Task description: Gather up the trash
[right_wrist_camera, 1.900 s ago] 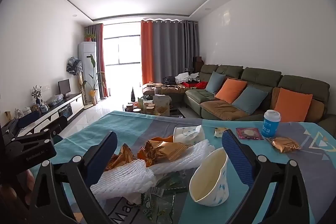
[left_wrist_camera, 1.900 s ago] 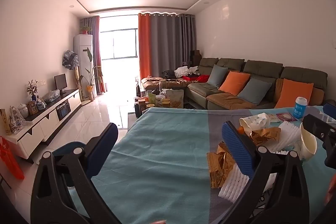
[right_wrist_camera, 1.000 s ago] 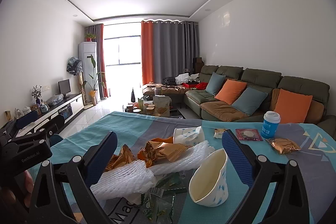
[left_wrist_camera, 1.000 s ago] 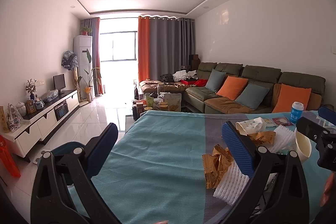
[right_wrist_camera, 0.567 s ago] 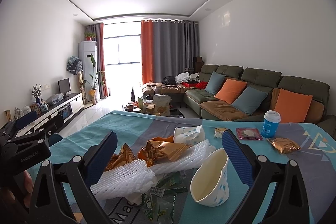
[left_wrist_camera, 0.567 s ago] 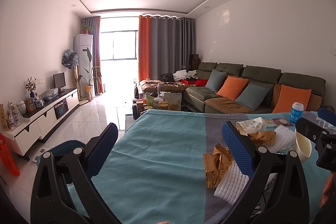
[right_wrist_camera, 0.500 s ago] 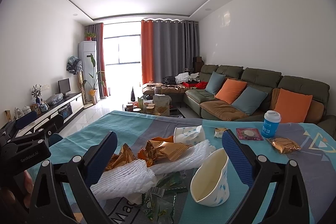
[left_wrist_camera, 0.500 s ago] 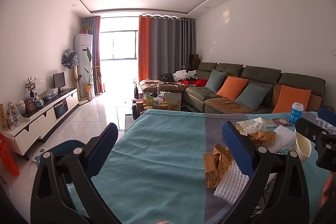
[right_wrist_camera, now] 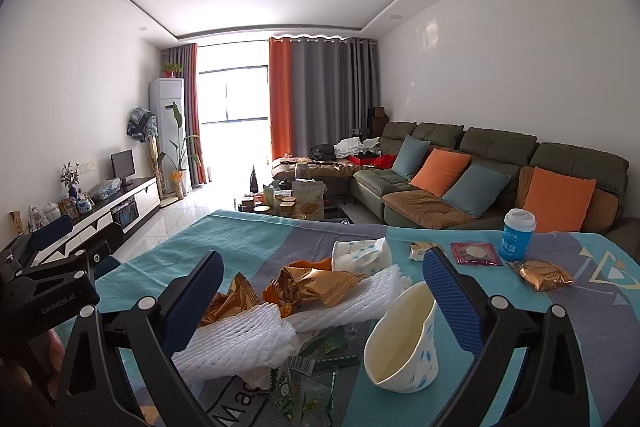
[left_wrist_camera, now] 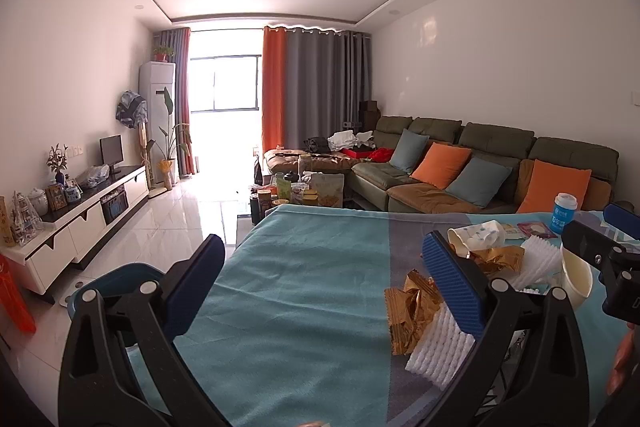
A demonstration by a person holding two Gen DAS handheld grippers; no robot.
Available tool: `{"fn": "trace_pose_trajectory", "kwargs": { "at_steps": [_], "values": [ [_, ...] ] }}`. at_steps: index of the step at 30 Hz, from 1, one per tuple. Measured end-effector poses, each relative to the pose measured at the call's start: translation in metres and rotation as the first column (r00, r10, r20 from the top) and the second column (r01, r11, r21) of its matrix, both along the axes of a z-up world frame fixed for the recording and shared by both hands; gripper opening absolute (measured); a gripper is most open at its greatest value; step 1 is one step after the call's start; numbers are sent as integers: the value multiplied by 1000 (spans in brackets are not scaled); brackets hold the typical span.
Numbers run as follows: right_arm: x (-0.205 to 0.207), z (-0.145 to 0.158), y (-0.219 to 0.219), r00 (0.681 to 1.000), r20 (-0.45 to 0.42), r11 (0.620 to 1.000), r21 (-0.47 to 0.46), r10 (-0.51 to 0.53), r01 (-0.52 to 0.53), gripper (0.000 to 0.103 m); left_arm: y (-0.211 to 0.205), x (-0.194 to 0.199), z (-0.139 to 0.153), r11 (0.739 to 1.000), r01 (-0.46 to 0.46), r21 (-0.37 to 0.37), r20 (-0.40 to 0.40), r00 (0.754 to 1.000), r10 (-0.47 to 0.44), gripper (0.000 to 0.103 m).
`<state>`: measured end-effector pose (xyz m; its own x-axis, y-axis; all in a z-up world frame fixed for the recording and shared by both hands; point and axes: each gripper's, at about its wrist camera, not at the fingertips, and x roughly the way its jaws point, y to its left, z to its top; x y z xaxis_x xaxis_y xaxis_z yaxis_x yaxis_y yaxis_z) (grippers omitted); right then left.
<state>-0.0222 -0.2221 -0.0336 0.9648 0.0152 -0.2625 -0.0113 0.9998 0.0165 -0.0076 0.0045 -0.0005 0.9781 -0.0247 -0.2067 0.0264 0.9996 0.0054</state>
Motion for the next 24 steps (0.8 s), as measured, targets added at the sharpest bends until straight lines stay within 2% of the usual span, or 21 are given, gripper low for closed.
{"fn": "trace_pose_trajectory", "kwargs": {
  "at_steps": [24],
  "values": [
    [1, -4, -1, 1000, -1, 1000, 2, -2, 2, 96, -3, 2, -3, 1000, 12, -2, -8, 1000, -12, 97]
  ]
}}
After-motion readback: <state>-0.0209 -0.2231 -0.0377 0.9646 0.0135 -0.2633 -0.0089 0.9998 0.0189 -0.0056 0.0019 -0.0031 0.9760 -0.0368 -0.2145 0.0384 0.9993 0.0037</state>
